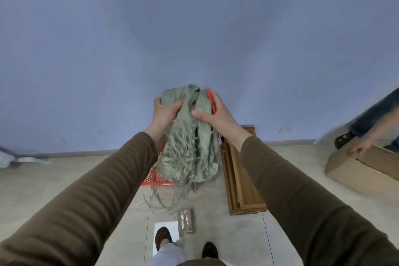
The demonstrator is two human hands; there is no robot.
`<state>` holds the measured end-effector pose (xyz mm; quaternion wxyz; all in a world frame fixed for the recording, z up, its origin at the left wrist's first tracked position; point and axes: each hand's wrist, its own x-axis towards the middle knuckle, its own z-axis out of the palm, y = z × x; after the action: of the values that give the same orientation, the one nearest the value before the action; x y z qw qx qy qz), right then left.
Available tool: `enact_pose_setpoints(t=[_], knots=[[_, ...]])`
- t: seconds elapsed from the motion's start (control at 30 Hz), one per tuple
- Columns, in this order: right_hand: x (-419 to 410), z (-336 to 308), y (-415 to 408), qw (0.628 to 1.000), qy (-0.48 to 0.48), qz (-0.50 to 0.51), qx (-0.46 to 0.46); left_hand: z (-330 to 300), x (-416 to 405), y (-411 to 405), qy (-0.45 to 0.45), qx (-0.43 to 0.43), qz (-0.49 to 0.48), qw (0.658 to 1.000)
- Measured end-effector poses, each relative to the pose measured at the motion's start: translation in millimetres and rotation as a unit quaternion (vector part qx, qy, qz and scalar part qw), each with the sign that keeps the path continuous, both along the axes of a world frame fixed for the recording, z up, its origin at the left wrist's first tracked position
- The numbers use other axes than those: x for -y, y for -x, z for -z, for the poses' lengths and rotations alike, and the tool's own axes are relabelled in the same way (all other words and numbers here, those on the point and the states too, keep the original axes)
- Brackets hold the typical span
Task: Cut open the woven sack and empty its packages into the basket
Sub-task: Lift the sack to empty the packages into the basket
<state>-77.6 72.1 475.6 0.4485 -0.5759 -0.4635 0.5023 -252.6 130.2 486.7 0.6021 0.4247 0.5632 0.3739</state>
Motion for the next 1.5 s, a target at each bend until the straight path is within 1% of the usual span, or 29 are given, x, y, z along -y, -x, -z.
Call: enact_pose_setpoints(t=[0.07,0.1,0.2,0.3,0.37,0.4,0.47,0.5,0.6,0.67,0.73,0.8,0.9,0.97,1.03,1.1,1.17,1.23,1.3,1.37,1.43,1.5], knots=[[2,5,1,1.000,-0.002,-0.005,0.017,-6,-5,-2,0.025,-0.049,0.001,0.999],[2,7,1,1.000,0.000,0.018,0.016,-6,-4,-4,0.023,-0.049,0.014,0.998],[-4,8,-5,0.996,0.008,0.088,-0.021,-9,10,-9,0.005,-0.012,0.075,0.997],[-13,6,-14,0.989,0.061,0.112,-0.081,-4,21,-9,-0.045,-0.039,0.159,0.986],[-14,2,-19,0.981,0.116,0.094,-0.122,3,25,-6,-0.074,-0.047,0.206,0.975],[-13,0,-21,0.977,0.141,0.085,-0.140,7,25,-4,-0.083,-0.048,0.214,0.972],[-10,-2,-22,0.973,0.155,0.077,-0.149,11,26,-2,-0.091,-0.057,0.189,0.976],[-9,-1,-22,0.978,0.143,0.083,-0.129,10,25,-3,-0.090,-0.064,0.164,0.980],[-1,5,-17,0.993,0.072,0.098,-0.001,9,16,-6,-0.062,-0.089,0.117,0.987],[6,11,-13,0.997,0.033,0.063,0.041,11,10,-8,-0.021,-0.111,0.091,0.989],[13,17,-13,0.999,0.009,0.017,0.043,12,7,-9,0.025,-0.121,0.054,0.991],[19,21,-16,0.999,0.003,-0.005,0.036,11,10,-8,0.060,-0.127,0.041,0.989],[21,23,-20,0.999,0.016,0.024,0.029,13,18,-13,0.073,-0.111,0.070,0.989],[18,22,-22,0.998,0.039,0.048,0.025,18,24,-16,0.044,-0.138,0.089,0.985],[15,20,-24,0.996,0.074,0.050,0.011,17,31,-16,-0.018,-0.109,0.090,0.990],[12,18,-27,0.991,0.125,0.055,-0.009,15,36,-13,-0.096,-0.076,0.151,0.981],[8,15,-28,0.984,0.165,0.070,-0.022,13,41,-10,-0.151,-0.104,0.224,0.957],[4,17,-29,0.976,0.198,0.085,-0.043,13,46,-9,-0.159,-0.130,0.264,0.942],[4,16,-28,0.968,0.216,0.110,-0.071,17,51,-6,-0.142,-0.135,0.300,0.934],[7,14,-27,0.960,0.246,0.098,-0.089,25,57,0,-0.131,-0.147,0.339,0.920],[9,13,-25,0.955,0.271,0.064,-0.099,33,59,7,-0.137,-0.162,0.334,0.918],[14,10,-20,0.954,0.267,0.028,-0.129,39,60,12,-0.141,-0.138,0.290,0.936]])
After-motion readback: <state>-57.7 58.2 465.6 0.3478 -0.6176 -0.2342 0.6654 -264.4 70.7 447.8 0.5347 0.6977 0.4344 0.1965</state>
